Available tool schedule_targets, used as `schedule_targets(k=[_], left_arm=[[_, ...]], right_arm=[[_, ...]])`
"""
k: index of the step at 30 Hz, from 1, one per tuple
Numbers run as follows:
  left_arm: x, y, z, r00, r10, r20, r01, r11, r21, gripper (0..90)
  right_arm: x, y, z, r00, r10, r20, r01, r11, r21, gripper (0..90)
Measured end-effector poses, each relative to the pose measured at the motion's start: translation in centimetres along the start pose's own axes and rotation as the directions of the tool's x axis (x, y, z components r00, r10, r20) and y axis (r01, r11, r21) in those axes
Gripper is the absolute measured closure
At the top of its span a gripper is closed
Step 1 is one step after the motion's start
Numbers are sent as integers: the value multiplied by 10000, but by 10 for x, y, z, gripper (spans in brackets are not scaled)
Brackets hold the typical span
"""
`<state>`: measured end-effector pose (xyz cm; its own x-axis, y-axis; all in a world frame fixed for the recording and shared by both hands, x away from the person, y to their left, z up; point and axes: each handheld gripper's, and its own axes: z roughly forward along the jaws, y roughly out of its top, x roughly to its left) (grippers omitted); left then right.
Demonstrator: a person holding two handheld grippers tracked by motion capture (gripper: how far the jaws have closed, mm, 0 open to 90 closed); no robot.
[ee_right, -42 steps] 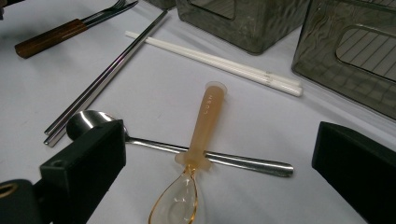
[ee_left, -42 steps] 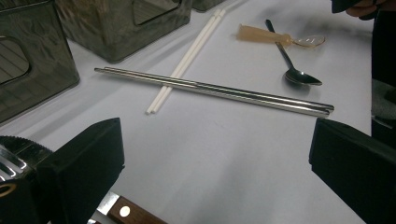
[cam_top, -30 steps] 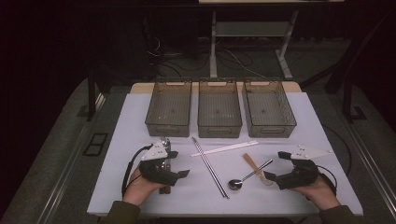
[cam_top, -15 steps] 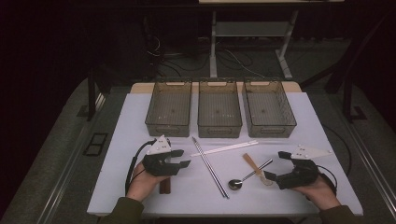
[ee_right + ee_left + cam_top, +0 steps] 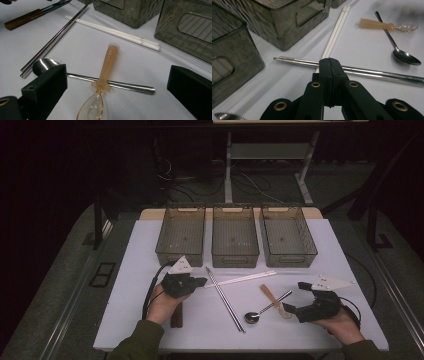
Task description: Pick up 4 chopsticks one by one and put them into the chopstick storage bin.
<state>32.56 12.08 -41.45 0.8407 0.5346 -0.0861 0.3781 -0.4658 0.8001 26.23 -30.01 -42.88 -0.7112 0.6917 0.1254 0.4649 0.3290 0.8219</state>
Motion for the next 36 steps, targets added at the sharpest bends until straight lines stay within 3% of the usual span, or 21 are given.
schedule_targets(k=[10,18,21,27,36], left_arm=[[12,12,17,9997,-79,-228,84,9998,202,891],[19,21,40,9990,95,-432,-65,9976,691,892],[19,22,50,9981,222,-570,-162,9944,1043,892],[21,26,65,9972,321,-671,-236,9919,1247,892],[22,24,73,9955,449,-839,-302,9852,1686,892]], right_arm=[[0,0,0,10000,18,5,-18,10000,-12,28],[0,0,0,10000,81,10,-81,10000,-15,28],[-1,0,0,10000,99,6,-99,9999,-18,28],[-1,-1,-1,10000,94,29,-94,10000,-24,28],[-1,-1,-1,9999,107,35,-107,9999,-29,28]])
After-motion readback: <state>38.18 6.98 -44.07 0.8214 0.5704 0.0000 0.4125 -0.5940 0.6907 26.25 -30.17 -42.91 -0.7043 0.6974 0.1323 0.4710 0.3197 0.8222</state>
